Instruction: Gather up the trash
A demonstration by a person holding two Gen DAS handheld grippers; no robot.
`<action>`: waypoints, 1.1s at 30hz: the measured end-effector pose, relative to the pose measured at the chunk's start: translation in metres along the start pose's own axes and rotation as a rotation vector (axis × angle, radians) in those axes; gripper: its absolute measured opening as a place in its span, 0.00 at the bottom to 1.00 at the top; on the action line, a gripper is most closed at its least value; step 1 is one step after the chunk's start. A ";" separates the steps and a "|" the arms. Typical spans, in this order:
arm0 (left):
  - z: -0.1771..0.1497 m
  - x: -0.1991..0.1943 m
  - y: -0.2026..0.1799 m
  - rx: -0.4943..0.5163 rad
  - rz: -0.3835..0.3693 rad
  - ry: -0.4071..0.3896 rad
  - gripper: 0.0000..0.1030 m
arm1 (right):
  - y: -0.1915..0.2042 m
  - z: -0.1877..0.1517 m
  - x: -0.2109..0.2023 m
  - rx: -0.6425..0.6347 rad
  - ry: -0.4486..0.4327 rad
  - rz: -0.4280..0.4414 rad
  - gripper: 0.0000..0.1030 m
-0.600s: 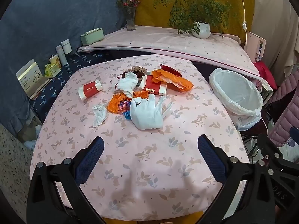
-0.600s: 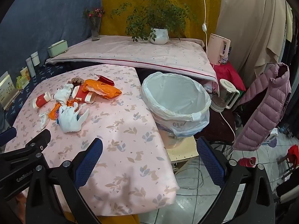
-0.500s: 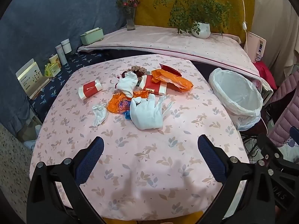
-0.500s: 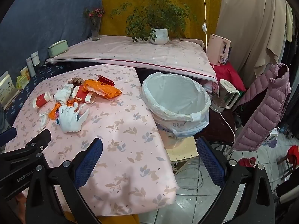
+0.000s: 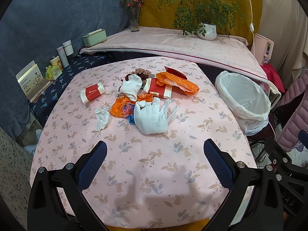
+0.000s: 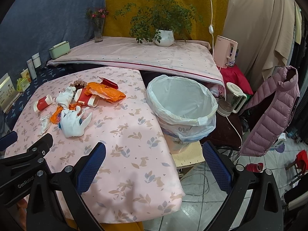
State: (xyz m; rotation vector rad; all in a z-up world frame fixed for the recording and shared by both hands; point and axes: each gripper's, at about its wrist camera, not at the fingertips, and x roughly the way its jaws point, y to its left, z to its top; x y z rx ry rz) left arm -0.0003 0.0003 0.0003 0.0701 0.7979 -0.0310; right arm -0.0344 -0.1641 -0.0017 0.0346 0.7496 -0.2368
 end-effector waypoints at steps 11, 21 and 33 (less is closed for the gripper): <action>0.008 0.002 -0.005 -0.008 0.004 0.001 0.93 | 0.001 0.001 -0.001 -0.001 0.000 -0.003 0.93; 0.000 0.001 0.003 -0.020 0.012 -0.007 0.93 | -0.001 0.000 -0.001 -0.001 -0.001 -0.002 0.93; 0.000 0.000 0.004 -0.020 0.015 -0.010 0.93 | 0.004 0.005 -0.003 -0.003 -0.008 -0.005 0.93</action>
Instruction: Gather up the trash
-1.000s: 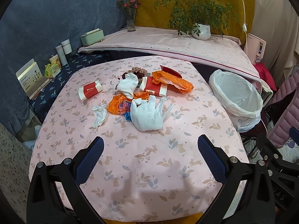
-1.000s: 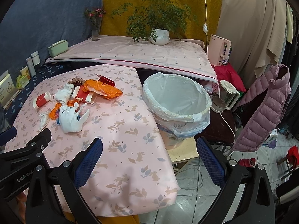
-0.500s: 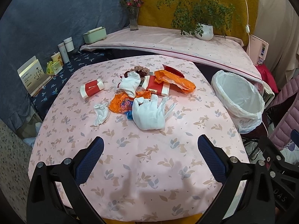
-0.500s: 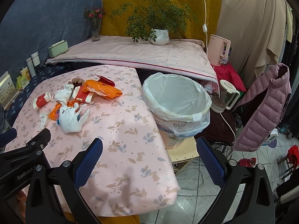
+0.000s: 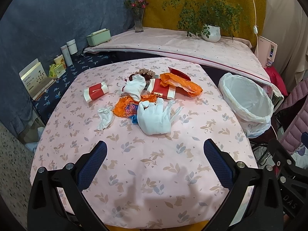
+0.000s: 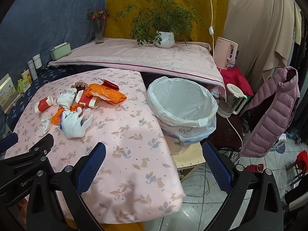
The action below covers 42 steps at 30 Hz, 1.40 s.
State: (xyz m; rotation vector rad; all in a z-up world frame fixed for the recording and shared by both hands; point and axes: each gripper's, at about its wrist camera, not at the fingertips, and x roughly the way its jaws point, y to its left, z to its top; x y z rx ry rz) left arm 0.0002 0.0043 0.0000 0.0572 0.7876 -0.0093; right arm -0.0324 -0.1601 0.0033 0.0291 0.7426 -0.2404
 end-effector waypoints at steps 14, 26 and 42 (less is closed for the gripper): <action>-0.001 -0.002 -0.004 0.003 0.004 -0.013 0.93 | -0.001 0.000 -0.001 0.001 -0.001 0.002 0.93; -0.003 -0.003 -0.007 0.007 0.001 -0.007 0.93 | -0.002 0.001 -0.002 0.004 -0.002 0.004 0.93; -0.003 -0.005 -0.009 0.011 -0.003 -0.015 0.93 | -0.003 0.001 -0.002 0.006 -0.005 0.005 0.93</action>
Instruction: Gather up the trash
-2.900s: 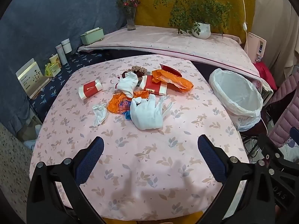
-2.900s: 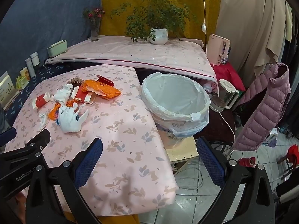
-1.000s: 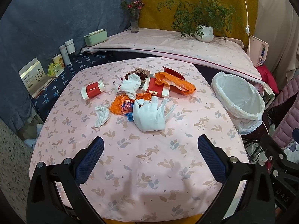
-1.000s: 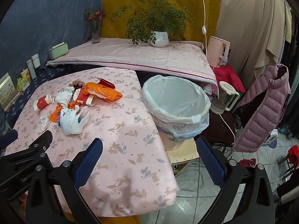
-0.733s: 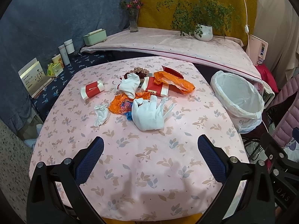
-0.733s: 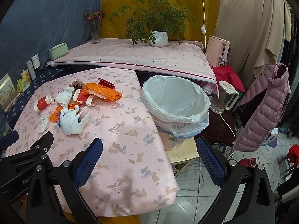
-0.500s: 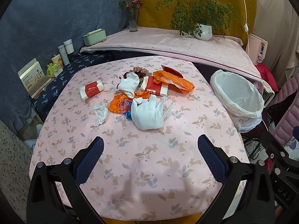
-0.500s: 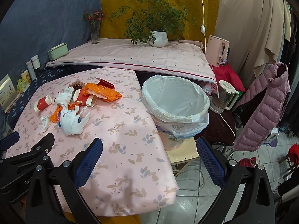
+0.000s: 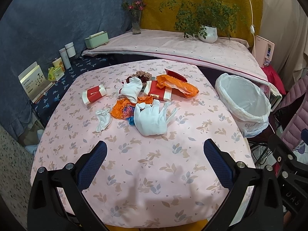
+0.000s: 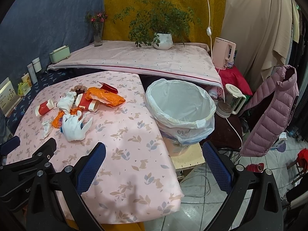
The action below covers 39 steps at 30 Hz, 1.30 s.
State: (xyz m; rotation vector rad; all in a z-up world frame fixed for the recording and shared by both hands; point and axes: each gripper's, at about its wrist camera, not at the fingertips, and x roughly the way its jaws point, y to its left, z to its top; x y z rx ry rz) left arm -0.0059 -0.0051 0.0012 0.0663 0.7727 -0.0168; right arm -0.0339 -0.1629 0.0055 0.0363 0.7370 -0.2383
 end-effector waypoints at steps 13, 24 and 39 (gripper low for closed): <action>0.016 0.013 0.017 -0.011 -0.023 -0.034 0.93 | 0.005 0.018 0.010 -0.002 0.001 0.001 0.93; 0.028 0.063 0.077 -0.076 0.045 -0.013 0.93 | 0.044 0.023 0.051 -0.029 0.013 0.085 0.93; 0.022 0.139 0.139 -0.135 0.082 0.085 0.93 | 0.132 0.016 0.124 -0.109 0.097 0.216 0.93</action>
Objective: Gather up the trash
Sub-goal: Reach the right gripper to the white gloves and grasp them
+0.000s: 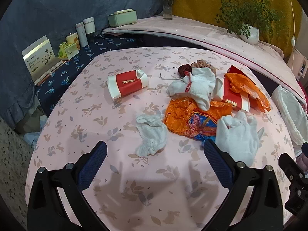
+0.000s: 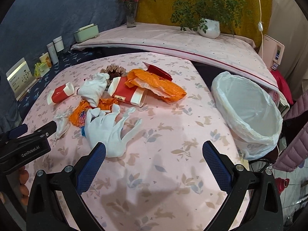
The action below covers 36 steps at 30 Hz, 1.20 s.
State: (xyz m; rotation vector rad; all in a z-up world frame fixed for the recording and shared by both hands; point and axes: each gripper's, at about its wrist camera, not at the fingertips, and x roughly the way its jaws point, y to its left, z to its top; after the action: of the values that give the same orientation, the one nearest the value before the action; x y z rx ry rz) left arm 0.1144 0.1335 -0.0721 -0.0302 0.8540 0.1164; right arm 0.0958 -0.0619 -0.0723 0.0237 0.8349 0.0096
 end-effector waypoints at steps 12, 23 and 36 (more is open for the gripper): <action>0.012 0.039 0.008 -0.019 -0.048 0.036 0.93 | 0.037 0.000 0.054 -0.035 0.091 0.059 0.78; 0.027 0.065 -0.001 -0.032 -0.086 0.059 0.89 | 0.035 0.004 0.059 -0.021 0.096 0.122 0.11; 0.032 0.083 -0.012 -0.030 -0.109 0.110 0.58 | 0.019 0.036 0.030 0.001 -0.006 0.104 0.10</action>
State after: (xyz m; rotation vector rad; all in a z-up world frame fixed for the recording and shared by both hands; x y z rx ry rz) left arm 0.1932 0.1315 -0.1139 -0.1124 0.9587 0.0253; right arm 0.1431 -0.0431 -0.0702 0.0680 0.8274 0.1070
